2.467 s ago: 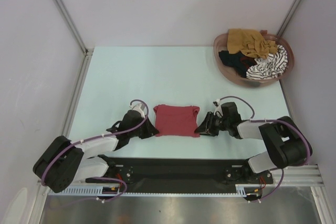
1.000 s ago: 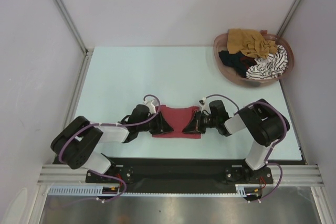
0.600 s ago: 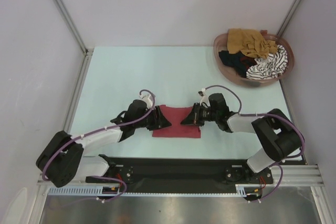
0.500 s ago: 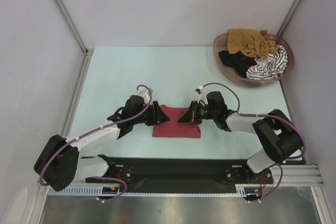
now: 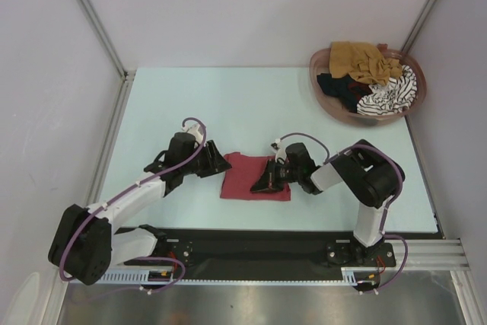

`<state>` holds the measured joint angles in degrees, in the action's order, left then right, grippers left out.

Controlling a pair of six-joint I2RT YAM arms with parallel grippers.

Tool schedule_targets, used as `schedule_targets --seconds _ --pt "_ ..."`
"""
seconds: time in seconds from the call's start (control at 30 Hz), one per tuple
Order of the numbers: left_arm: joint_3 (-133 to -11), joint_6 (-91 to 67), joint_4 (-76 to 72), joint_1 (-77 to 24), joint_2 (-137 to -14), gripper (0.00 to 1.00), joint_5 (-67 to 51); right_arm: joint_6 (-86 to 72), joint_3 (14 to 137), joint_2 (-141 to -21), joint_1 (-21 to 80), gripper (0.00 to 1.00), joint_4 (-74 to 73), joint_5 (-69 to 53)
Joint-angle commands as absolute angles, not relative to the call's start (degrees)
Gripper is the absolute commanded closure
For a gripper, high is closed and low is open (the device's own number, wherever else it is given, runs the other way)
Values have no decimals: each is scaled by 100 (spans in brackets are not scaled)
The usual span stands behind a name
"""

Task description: Fold and stack the tank tops

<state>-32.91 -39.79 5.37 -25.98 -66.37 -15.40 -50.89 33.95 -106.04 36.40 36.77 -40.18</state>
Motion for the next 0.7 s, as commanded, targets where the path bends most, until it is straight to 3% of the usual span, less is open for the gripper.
schedule_targets --seconds 0.0,0.1,0.17,0.3,0.33,0.5,0.67 --pt "-3296 -3762 527 -2540 -6688 49 -1608 -5150 3471 -10784 3648 100 4157 -4016" --pt "-3287 -3701 501 -2540 -6785 40 -1565 -5002 3656 -10469 3647 93 3816 -4017" --pt "-3322 -3648 518 -2540 -6846 33 -1433 -4773 3822 -10092 3639 77 3333 -3956" --pt "-3366 -3490 501 -2540 -7048 21 -1283 -4430 3999 -9414 3507 59 2376 -3806" --pt "-3401 -3463 501 -2549 -7101 21 -1257 -4317 4008 -9265 3463 50 2234 -3736" --pt "-3401 -3436 317 -2549 -7514 25 -1292 -3675 4314 -8545 3050 34 612 -3236" --pt "-3428 -3437 167 -2549 -7769 27 -1292 -3059 4579 -8165 2900 15 -754 -1962"
